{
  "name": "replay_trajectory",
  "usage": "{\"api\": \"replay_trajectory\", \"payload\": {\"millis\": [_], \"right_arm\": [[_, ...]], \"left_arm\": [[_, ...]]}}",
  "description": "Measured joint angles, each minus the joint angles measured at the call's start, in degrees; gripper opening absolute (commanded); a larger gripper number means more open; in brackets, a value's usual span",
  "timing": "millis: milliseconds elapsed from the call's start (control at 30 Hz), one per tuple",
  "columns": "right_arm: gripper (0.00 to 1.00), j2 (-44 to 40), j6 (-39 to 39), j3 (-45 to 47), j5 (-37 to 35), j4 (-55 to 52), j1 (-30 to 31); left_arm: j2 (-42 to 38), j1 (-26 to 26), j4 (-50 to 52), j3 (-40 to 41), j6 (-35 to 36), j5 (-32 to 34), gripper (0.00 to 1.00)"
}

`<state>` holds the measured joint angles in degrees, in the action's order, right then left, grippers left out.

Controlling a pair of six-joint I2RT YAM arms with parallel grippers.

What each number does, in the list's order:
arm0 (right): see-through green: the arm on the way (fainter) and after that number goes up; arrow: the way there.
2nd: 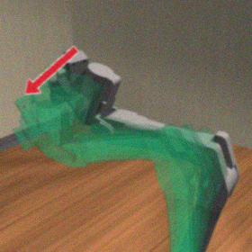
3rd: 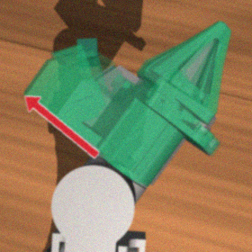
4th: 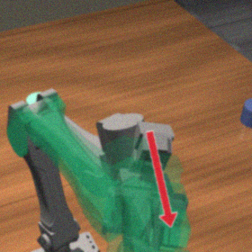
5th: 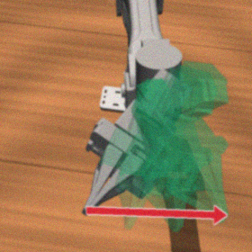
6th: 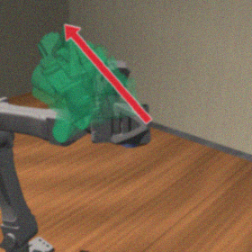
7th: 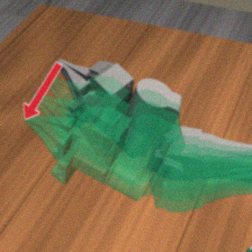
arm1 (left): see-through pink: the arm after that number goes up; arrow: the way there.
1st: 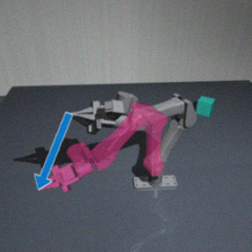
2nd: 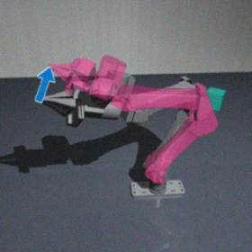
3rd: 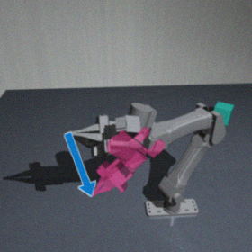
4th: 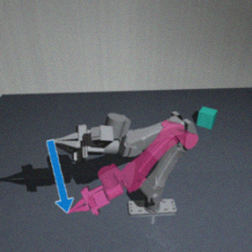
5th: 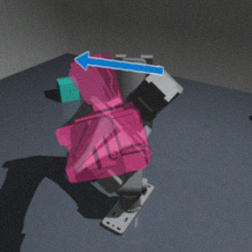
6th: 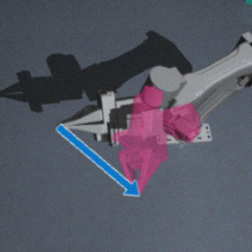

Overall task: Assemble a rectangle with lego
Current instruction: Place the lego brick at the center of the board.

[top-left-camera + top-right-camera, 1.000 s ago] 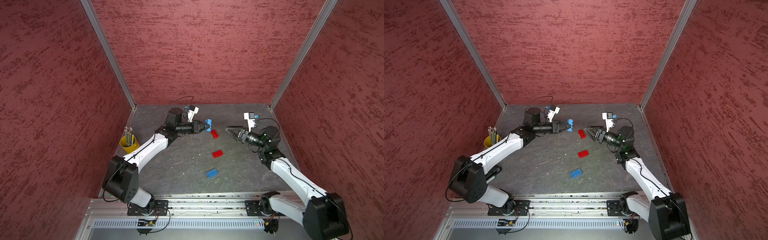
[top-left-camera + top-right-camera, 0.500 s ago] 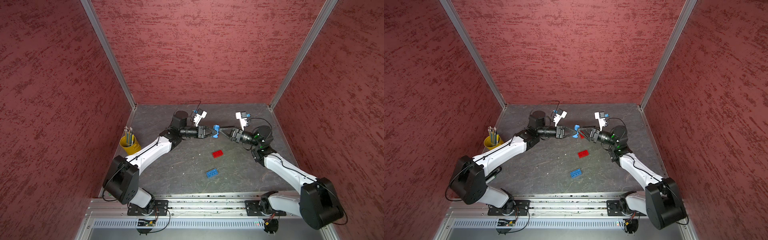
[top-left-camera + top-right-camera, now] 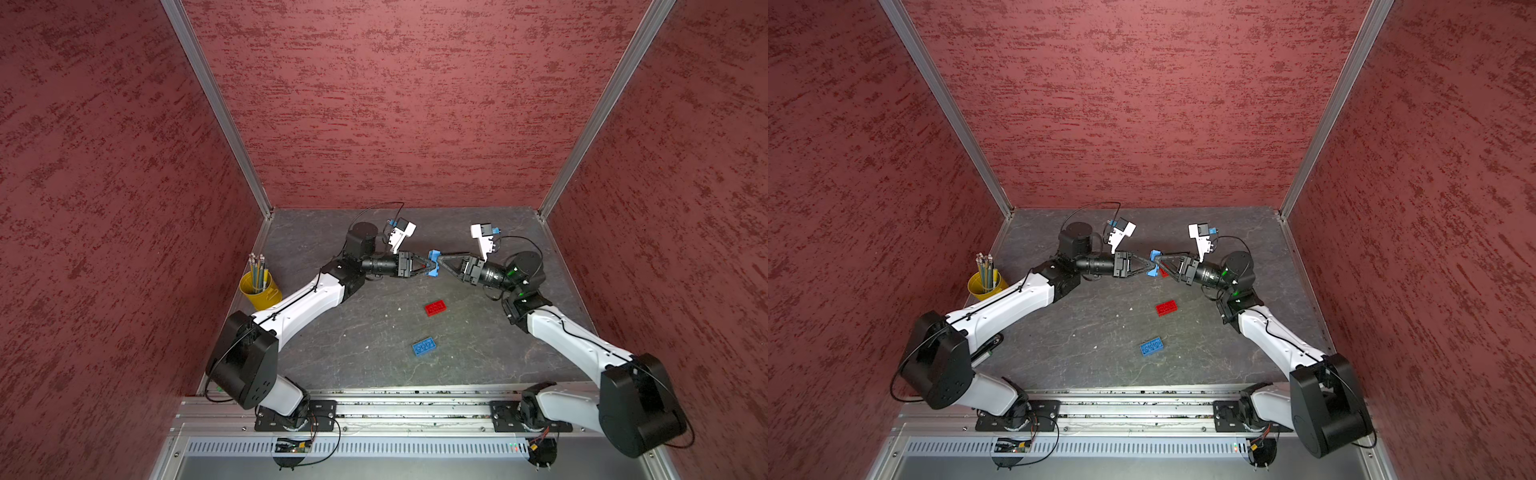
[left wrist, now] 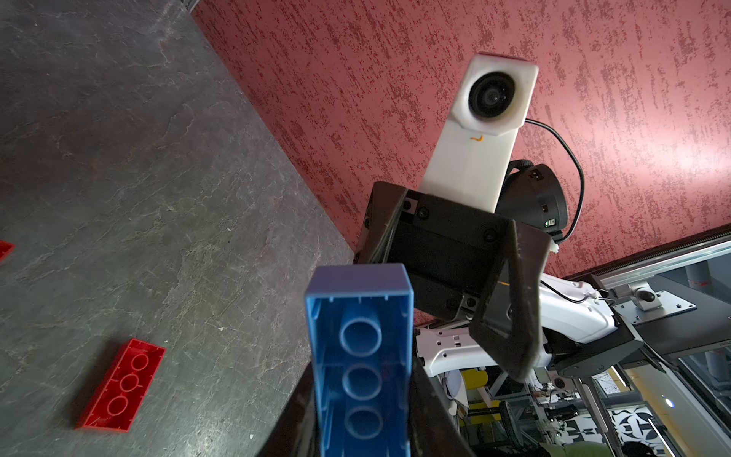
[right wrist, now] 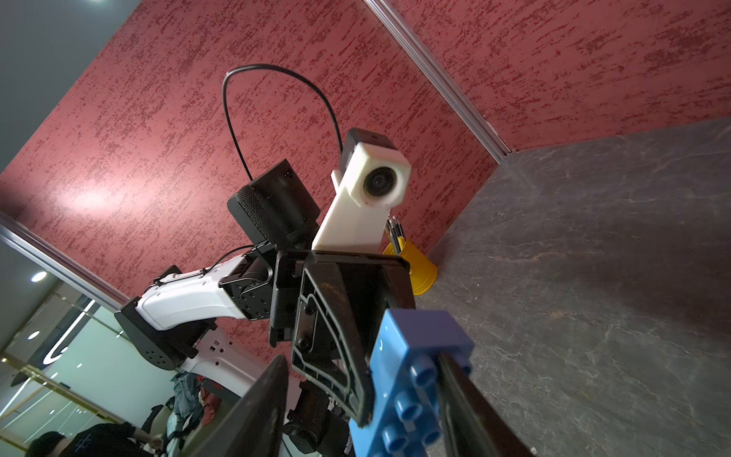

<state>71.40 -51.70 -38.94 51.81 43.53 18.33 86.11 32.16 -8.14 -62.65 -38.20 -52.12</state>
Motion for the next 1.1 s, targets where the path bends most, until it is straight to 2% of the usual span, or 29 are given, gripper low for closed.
{"api": "replay_trajectory", "payload": {"millis": [167,567,767,1100], "right_arm": [[0.6,0.52,0.0,0.0,0.0,0.55,0.07],[0.71,0.83,0.79,0.0,-1.22,0.61,0.39],[0.74,0.74,2.56,0.0,-3.67,-2.73,0.5],[0.73,0.72,3.06,0.0,-4.85,-3.89,0.5]], "left_arm": [[-0.02,0.0,0.17,0.0,0.0,0.46,0.21],[-0.59,-0.26,1.88,0.0,0.68,2.23,0.21],[-2.95,-1.33,2.36,0.0,2.1,2.27,0.2],[-3.69,-0.7,2.82,0.0,3.13,2.38,0.2]]}}
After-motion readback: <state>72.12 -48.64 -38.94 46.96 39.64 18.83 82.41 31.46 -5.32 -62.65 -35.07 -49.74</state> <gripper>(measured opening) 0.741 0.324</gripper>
